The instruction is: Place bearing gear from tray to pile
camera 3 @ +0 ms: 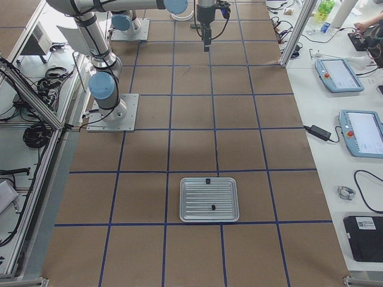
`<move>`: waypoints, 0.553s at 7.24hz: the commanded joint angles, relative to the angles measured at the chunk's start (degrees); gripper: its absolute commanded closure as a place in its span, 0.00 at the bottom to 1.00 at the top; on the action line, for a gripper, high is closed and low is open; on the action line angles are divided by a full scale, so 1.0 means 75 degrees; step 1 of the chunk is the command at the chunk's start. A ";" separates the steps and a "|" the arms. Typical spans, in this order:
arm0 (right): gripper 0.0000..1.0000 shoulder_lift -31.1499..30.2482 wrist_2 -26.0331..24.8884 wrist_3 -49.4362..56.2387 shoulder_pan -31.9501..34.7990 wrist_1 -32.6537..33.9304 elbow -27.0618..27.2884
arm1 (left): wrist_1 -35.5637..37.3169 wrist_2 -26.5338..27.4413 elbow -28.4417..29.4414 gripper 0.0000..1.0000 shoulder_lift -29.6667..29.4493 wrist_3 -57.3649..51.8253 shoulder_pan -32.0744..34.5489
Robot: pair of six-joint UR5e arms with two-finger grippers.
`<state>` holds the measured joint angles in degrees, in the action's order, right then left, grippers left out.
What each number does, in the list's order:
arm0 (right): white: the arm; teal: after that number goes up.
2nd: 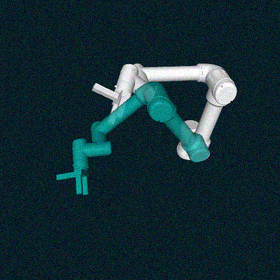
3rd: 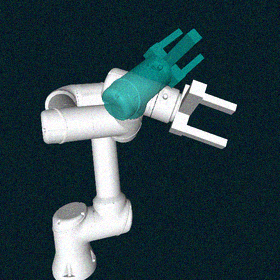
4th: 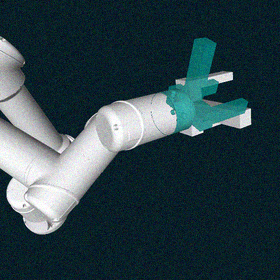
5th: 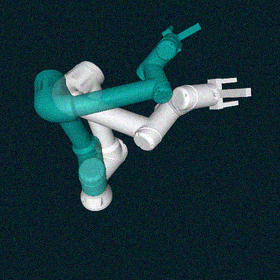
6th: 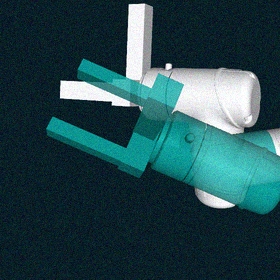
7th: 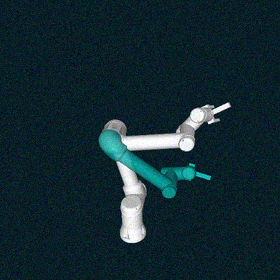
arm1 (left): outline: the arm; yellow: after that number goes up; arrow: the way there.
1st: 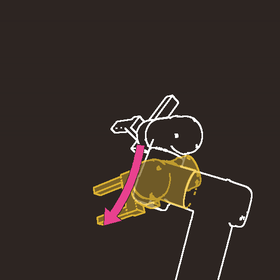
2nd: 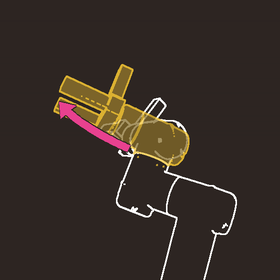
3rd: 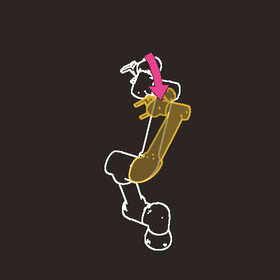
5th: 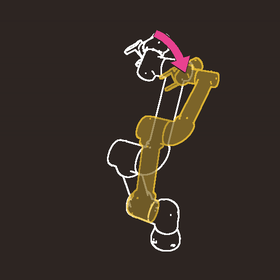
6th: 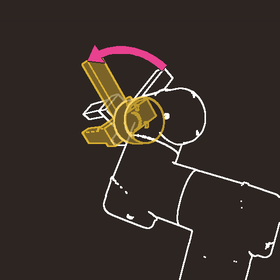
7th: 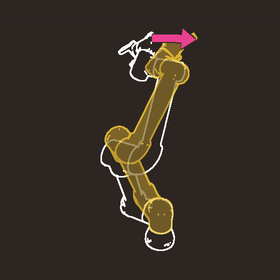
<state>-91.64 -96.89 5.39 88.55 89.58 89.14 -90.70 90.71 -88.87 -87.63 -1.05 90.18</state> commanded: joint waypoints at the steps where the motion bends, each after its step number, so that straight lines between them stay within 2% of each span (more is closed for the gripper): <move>1: 0.00 0.0008 0.0144 0.0194 -0.0961 0.0044 0.0021 | 0.0000 0.0000 -0.0021 0.00 0.0000 0.0000 0.0000; 3: 0.00 0.0113 0.0530 0.1838 -0.2215 0.0055 0.0032 | 0.0000 0.0000 -0.0021 0.00 0.0001 0.0000 0.0000; 4: 0.00 0.0206 0.0508 0.2730 -0.2801 0.0102 0.0032 | 0.0000 0.0000 -0.0021 0.00 0.0000 0.0000 0.0000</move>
<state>-90.87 -93.57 17.78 73.10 89.99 89.35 -90.70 90.70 -89.02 -87.60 -1.05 90.17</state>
